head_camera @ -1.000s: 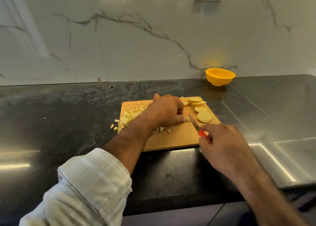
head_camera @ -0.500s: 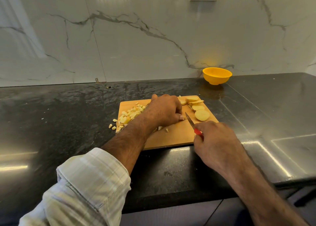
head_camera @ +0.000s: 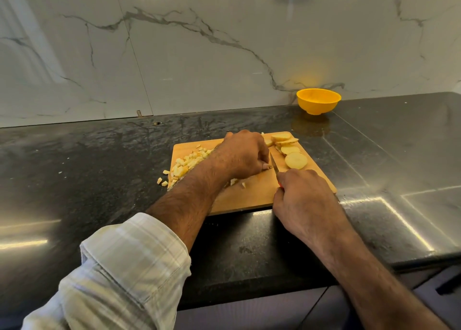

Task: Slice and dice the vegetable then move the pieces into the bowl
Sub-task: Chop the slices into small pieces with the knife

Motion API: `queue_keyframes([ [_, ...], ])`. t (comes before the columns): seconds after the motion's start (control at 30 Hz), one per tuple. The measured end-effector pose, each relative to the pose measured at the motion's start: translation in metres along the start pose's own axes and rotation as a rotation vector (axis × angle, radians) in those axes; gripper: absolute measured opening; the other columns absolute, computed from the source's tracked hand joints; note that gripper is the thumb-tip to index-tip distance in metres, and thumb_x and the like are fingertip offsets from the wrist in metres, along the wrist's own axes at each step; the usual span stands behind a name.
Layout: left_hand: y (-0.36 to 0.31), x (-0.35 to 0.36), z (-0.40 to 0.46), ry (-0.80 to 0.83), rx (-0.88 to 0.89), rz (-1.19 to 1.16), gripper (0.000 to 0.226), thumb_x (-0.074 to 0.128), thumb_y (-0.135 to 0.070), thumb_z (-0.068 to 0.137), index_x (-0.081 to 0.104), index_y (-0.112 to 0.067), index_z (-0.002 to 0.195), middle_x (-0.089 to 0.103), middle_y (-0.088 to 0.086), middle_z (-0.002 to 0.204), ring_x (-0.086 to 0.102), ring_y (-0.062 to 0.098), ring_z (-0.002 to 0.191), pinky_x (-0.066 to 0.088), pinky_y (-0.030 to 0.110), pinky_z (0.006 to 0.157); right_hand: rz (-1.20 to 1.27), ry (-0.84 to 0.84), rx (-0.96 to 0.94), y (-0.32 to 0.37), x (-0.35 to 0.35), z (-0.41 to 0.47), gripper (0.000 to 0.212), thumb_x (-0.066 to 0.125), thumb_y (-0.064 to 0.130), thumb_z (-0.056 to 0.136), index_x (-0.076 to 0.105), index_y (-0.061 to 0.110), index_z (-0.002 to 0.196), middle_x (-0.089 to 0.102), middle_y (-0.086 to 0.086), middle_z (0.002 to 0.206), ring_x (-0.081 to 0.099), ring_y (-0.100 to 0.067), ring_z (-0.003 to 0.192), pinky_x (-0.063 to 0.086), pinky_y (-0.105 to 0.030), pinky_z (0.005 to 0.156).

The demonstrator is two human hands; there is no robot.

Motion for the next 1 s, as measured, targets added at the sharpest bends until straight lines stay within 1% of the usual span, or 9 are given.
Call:
queue_keyframes([
  [0.07, 0.001, 0.001, 0.001, -0.008, 0.003, -0.024, 0.009, 0.079, -0.034, 0.094, 0.082, -0.03, 0.102, 0.07, -0.014, 0.112, 0.057, 0.011, 0.115, 0.04, 0.055, 0.115, 0.004, 0.018, 0.011, -0.001, -0.002, 0.007, 0.005, 0.055, 0.026, 0.1, 0.061, 0.025, 0.099, 0.057, 0.003, 0.092, 0.055, -0.014, 0.085, 0.047, -0.03, 0.065],
  [0.17, 0.004, 0.001, 0.0, -0.034, 0.008, -0.092, 0.007, 0.082, -0.03, 0.092, 0.084, -0.031, 0.098, 0.072, -0.017, 0.103, 0.06, 0.01, 0.108, 0.048, 0.053, 0.109, -0.014, 0.061, 0.01, -0.002, -0.002, 0.011, 0.017, 0.057, 0.028, 0.098, 0.065, 0.026, 0.113, 0.055, 0.003, 0.095, 0.055, -0.016, 0.089, 0.05, -0.031, 0.069],
  [0.23, 0.004, 0.0, -0.002, -0.036, 0.009, -0.106, 0.008, 0.082, -0.028, 0.091, 0.083, -0.031, 0.098, 0.072, -0.017, 0.101, 0.06, 0.009, 0.106, 0.049, 0.053, 0.108, -0.018, 0.09, 0.002, -0.003, -0.002, 0.011, 0.019, 0.057, 0.028, 0.099, 0.064, 0.026, 0.117, 0.054, 0.004, 0.095, 0.055, -0.016, 0.09, 0.05, -0.031, 0.07],
  [0.4, -0.004, -0.001, -0.004, -0.027, 0.024, -0.035, 0.012, 0.08, -0.023, 0.093, 0.083, -0.029, 0.103, 0.074, -0.014, 0.103, 0.061, 0.01, 0.105, 0.049, 0.052, 0.109, -0.051, 0.128, -0.04, 0.004, -0.007, 0.011, 0.015, 0.06, 0.026, 0.099, 0.063, 0.023, 0.113, 0.056, 0.002, 0.1, 0.056, -0.017, 0.093, 0.049, -0.03, 0.073],
  [0.5, -0.002, -0.001, -0.005, -0.035, 0.022, -0.067, 0.011, 0.079, -0.022, 0.093, 0.082, -0.028, 0.103, 0.074, -0.014, 0.1, 0.063, 0.01, 0.104, 0.05, 0.052, 0.108, -0.01, 0.031, -0.035, 0.0, -0.005, 0.005, 0.005, 0.056, 0.024, 0.099, 0.06, 0.022, 0.1, 0.058, 0.002, 0.094, 0.057, -0.014, 0.084, 0.046, -0.028, 0.064],
  [0.6, -0.002, -0.001, -0.006, -0.037, 0.02, -0.087, 0.012, 0.08, -0.021, 0.093, 0.083, -0.025, 0.104, 0.073, -0.015, 0.097, 0.064, 0.009, 0.103, 0.05, 0.052, 0.11, 0.034, -0.054, -0.038, -0.002, -0.001, -0.004, 0.009, 0.055, 0.027, 0.1, 0.061, 0.025, 0.094, 0.061, 0.004, 0.088, 0.058, -0.012, 0.078, 0.05, -0.028, 0.061],
  [0.67, -0.003, -0.001, -0.006, -0.047, 0.029, -0.075, 0.013, 0.08, -0.021, 0.093, 0.083, -0.025, 0.104, 0.075, -0.013, 0.098, 0.064, 0.009, 0.102, 0.05, 0.052, 0.109, 0.038, -0.044, -0.044, 0.001, 0.001, -0.007, 0.009, 0.056, 0.029, 0.099, 0.062, 0.026, 0.093, 0.062, 0.005, 0.089, 0.058, -0.013, 0.079, 0.054, -0.031, 0.066],
  [0.9, -0.001, 0.0, -0.003, -0.046, 0.042, -0.088, 0.014, 0.081, -0.017, 0.091, 0.084, -0.024, 0.102, 0.078, -0.011, 0.096, 0.068, 0.008, 0.095, 0.059, 0.044, 0.098, -0.003, 0.046, -0.055, 0.008, 0.001, 0.002, 0.009, 0.06, 0.029, 0.098, 0.055, 0.027, 0.091, 0.057, 0.005, 0.088, 0.055, -0.012, 0.081, 0.046, -0.029, 0.066],
  [1.0, 0.001, 0.001, -0.001, -0.027, 0.041, -0.097, 0.015, 0.083, -0.017, 0.089, 0.085, -0.027, 0.1, 0.077, -0.014, 0.094, 0.068, 0.006, 0.093, 0.061, 0.042, 0.095, -0.024, 0.093, -0.054, 0.01, -0.007, 0.012, 0.009, 0.064, 0.028, 0.098, 0.061, 0.025, 0.106, 0.05, 0.007, 0.087, 0.051, -0.012, 0.085, 0.043, -0.028, 0.07],
])
Point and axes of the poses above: each hand's wrist, its own z-axis towards the middle knuckle, its own x-axis out of the palm, y = z × x, the point moved 4 cm from there along z, towards the middle knuckle
